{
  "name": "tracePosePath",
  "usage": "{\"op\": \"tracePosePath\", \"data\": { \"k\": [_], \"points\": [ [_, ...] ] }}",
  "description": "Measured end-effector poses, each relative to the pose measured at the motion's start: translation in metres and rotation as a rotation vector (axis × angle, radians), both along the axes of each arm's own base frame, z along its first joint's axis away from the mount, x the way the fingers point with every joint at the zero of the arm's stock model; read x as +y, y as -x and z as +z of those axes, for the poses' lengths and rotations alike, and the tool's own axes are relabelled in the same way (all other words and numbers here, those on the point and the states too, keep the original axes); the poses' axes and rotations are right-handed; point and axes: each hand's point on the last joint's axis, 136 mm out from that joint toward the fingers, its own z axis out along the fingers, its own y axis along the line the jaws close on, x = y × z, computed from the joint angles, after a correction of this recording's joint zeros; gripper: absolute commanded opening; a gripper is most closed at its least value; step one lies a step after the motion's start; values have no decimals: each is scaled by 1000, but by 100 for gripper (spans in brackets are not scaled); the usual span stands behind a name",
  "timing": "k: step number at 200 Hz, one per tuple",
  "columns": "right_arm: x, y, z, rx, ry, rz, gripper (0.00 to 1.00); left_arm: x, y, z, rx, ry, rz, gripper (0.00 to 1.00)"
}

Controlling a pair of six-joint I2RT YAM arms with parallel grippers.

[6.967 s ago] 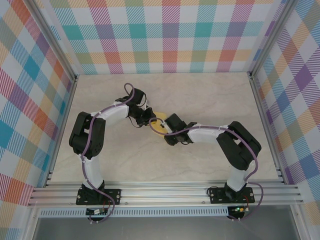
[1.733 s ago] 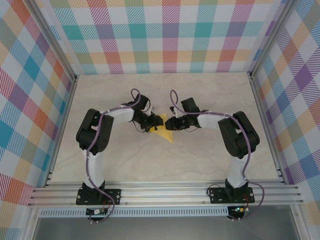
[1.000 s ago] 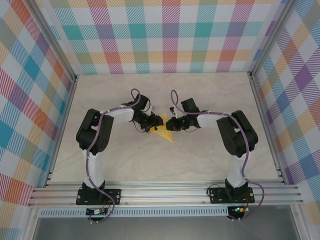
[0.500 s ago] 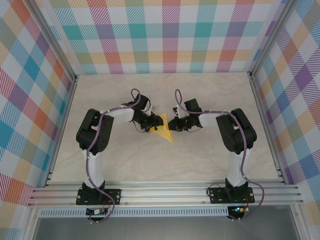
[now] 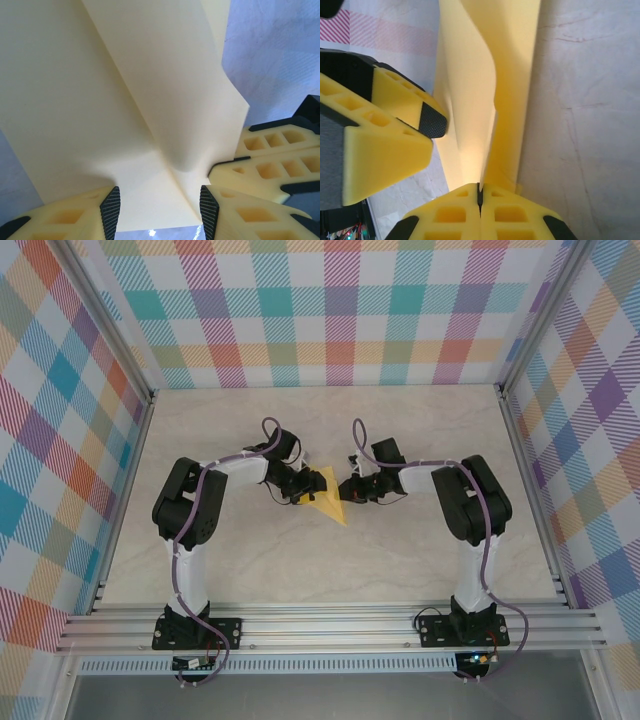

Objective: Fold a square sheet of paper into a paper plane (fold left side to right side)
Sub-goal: Fourth fold the wing at the center of the table.

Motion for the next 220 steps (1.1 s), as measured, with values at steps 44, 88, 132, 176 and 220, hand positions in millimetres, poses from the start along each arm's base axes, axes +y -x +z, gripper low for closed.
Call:
{"op": "tracePosePath", "data": {
  "k": [44,88,132,176,220],
  "points": [
    [0,0,-4,12,2,3,4,0,0,0,0,0,0,48],
    [1,-1,-3,18,2,6,4,0,0,0,0,0,0,49],
    [2,-2,-3,25,7,8,4,0,0,0,0,0,0,48],
    [2,0,-4,38,7,14,4,0,0,0,0,0,0,48],
    [1,1,-5,45,14,20,4,2,-2,4,-7,-20,-3,49]
  ]
}}
